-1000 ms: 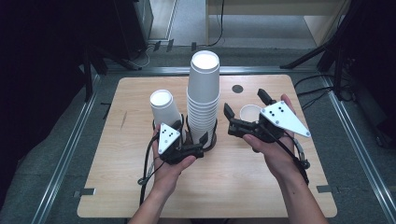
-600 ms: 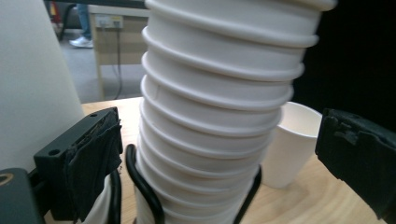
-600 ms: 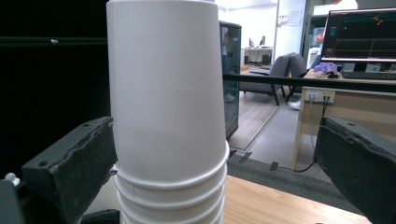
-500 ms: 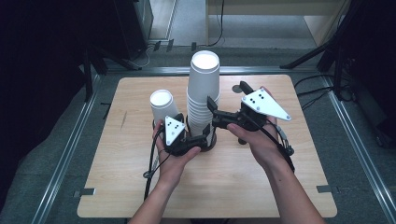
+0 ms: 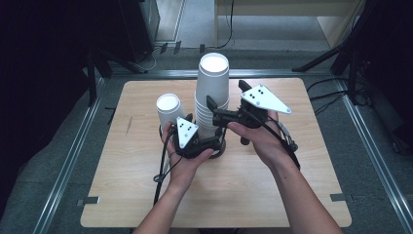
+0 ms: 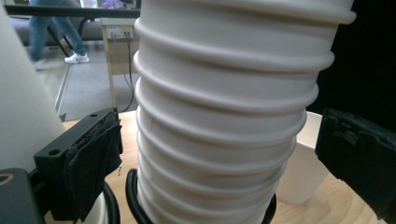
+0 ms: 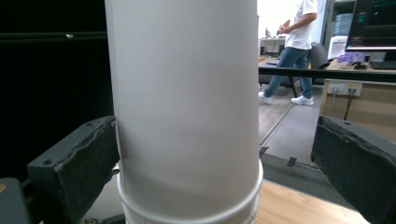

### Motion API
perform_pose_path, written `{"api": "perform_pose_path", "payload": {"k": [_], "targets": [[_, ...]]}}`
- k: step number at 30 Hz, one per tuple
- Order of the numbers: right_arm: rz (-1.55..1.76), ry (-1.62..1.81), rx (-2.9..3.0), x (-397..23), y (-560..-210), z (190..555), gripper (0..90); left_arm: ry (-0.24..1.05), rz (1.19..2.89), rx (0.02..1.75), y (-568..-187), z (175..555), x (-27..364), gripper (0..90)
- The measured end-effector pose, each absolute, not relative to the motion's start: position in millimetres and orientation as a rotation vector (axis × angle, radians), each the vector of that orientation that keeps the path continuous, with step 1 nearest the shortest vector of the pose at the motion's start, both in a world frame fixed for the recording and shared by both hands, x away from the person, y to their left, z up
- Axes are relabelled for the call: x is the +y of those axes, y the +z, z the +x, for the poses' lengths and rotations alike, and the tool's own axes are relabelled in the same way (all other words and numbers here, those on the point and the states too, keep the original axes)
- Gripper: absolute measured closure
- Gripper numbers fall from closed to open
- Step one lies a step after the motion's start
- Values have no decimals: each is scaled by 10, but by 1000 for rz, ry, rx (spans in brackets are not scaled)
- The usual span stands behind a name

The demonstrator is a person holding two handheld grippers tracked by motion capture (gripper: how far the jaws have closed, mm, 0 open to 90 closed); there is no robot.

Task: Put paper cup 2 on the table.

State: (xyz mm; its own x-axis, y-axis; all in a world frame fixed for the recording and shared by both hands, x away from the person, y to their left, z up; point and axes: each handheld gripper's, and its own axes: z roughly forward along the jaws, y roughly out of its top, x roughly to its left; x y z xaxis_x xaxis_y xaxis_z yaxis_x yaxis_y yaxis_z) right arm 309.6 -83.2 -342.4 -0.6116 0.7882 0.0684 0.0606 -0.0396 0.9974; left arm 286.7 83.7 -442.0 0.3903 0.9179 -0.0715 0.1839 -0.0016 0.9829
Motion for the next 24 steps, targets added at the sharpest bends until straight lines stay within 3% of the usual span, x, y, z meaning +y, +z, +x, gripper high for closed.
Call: {"api": "perform_pose_path", "payload": {"k": [24], "targets": [[901,1725,1846,-626,-3344,3341,70,882,1461,1013,-4425,2935,737,53]]}}
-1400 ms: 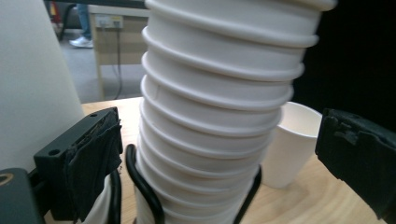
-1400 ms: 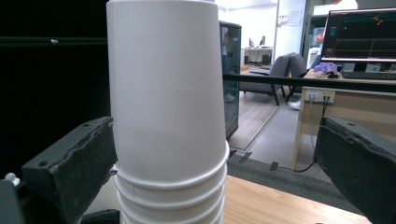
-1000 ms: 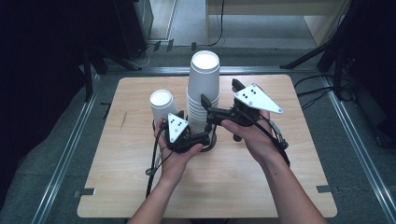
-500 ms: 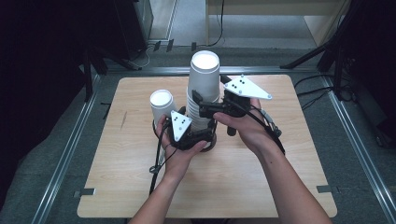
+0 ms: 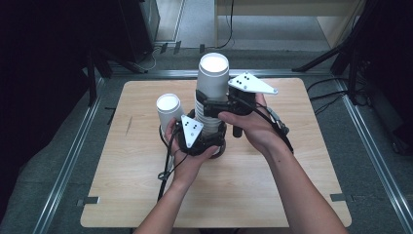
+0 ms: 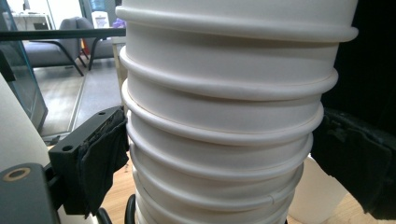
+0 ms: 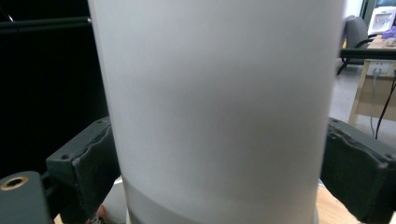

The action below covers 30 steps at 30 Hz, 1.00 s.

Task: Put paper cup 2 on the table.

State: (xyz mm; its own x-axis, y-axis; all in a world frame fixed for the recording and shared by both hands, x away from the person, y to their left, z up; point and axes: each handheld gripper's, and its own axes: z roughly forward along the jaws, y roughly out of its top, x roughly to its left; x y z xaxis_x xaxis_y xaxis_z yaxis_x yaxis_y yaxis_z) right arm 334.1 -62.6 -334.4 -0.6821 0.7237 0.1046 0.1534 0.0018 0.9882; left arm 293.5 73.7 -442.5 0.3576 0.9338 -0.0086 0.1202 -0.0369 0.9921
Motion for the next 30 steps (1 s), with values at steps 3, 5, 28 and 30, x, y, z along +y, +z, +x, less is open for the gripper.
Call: {"api": "perform_pose_path", "payload": {"k": [3,5,28,30], "targets": [[903,1705,1836,-607,-3366,3347,110,883,1460,1012,-4427,2936,737,54],[899,1707,1836,-607,-3363,3342,117,885,1461,1013,-4426,2934,736,56],[885,1774,1672,-574,-3096,3263,138,894,1469,1014,-4419,2919,732,65],[881,1779,1648,-574,-3067,3251,140,893,1470,1013,-4419,2918,733,66]]}}
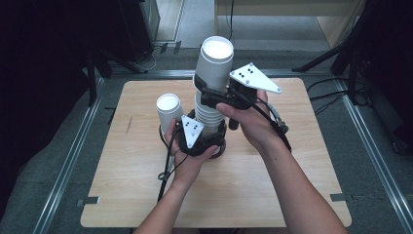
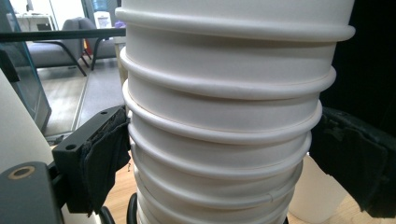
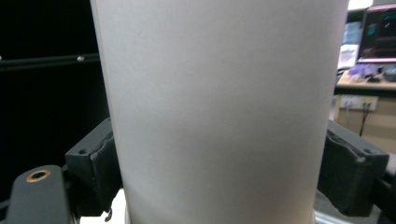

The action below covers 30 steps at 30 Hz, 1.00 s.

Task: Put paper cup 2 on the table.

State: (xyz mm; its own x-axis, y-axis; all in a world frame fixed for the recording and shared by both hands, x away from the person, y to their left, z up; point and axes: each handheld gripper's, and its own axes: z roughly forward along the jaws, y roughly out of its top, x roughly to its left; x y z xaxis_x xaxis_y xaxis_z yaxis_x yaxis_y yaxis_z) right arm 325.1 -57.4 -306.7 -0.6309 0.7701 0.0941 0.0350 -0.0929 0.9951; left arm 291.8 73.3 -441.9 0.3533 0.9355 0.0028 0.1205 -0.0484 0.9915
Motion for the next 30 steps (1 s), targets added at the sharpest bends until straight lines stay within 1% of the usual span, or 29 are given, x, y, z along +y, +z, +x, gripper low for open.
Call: {"api": "perform_pose_path", "payload": {"k": [17,30], "targets": [[869,1871,1468,-670,-2862,3180,144,897,1467,1003,-4429,2913,742,72],[856,1902,1387,-929,-2741,3079,143,896,1468,1001,-4429,2912,745,72]]}}
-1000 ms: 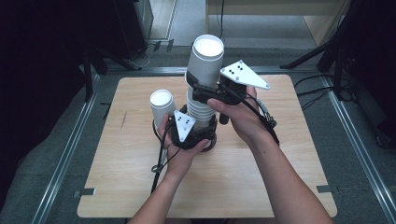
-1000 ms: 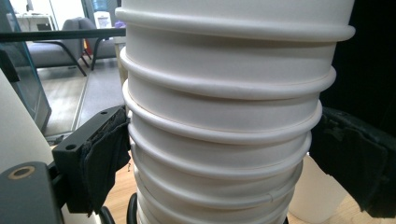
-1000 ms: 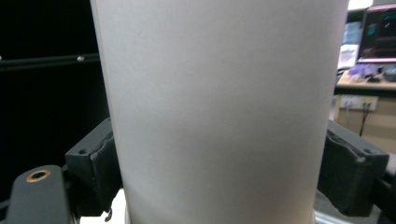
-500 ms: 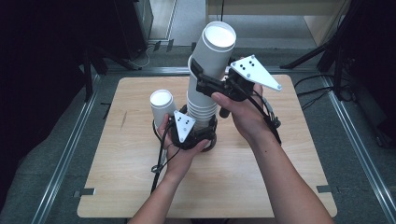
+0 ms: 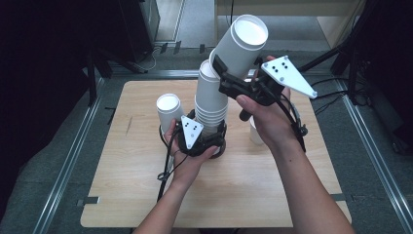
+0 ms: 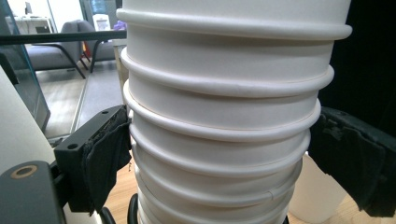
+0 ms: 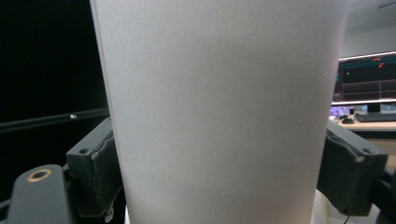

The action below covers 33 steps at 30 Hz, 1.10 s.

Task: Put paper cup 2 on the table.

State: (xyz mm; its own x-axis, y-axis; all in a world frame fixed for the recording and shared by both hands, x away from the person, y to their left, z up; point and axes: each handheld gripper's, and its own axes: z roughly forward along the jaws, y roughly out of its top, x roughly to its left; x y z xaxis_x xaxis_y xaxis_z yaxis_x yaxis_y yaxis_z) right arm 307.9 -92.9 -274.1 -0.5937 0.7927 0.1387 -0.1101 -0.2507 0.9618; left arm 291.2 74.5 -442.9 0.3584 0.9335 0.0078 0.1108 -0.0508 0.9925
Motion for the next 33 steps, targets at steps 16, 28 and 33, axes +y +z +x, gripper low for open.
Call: {"api": "perform_pose_path", "payload": {"k": [16,28,33], "targets": [[907,1856,1347,-1308,-2929,2976,141,891,1473,1009,-4416,2898,749,75],[917,1774,1366,-1454,-3238,2836,139,859,1478,999,-4380,2804,841,94],[937,1770,1377,-1514,-3403,2795,139,828,1499,989,-4356,2744,872,24]]}}
